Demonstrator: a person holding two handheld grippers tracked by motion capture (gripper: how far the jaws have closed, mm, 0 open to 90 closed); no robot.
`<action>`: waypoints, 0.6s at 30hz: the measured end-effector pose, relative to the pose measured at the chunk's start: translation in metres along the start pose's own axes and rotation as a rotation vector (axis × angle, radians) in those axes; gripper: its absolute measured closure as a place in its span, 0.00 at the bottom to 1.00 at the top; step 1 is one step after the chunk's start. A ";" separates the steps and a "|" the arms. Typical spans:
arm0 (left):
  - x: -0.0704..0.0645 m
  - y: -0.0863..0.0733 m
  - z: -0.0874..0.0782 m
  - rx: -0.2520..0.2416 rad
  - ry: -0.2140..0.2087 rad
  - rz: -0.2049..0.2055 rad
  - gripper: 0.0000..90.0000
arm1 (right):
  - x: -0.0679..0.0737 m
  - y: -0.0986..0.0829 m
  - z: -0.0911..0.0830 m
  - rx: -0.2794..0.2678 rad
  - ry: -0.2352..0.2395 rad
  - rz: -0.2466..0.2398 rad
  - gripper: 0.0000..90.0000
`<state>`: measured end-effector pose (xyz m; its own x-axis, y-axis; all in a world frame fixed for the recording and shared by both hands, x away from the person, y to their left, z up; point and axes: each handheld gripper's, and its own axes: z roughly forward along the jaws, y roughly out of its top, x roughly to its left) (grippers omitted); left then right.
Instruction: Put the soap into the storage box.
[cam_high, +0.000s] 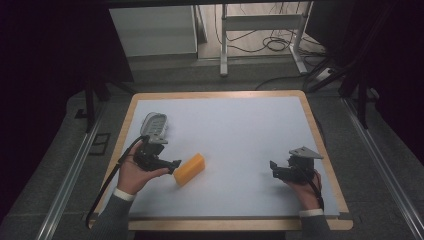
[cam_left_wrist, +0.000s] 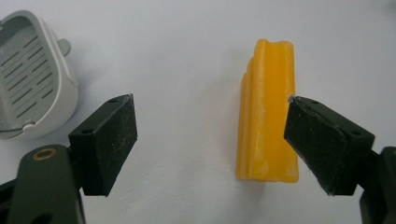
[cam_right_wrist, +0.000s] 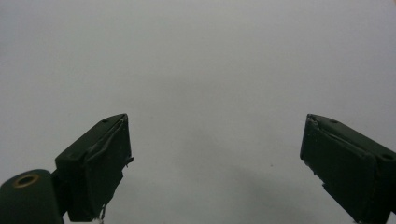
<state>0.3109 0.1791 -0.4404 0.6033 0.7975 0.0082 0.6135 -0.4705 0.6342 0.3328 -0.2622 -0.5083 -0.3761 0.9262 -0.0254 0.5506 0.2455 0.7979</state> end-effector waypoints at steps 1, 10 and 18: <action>-0.001 0.001 0.001 0.000 -0.002 0.001 0.19 | 0.000 0.000 0.000 0.000 0.001 0.001 0.10; -0.003 0.011 0.013 0.036 -0.019 0.012 0.21 | -0.001 -0.002 0.002 0.011 -0.001 0.003 0.10; -0.014 0.015 0.033 0.096 -0.048 0.045 0.22 | -0.003 -0.001 0.001 0.004 -0.003 0.005 0.10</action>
<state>0.3281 0.1490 -0.4564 0.6538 0.7567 -0.0038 0.6300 -0.5415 0.5567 0.3335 -0.2646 -0.5096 -0.3712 0.9283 -0.0227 0.5556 0.2416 0.7956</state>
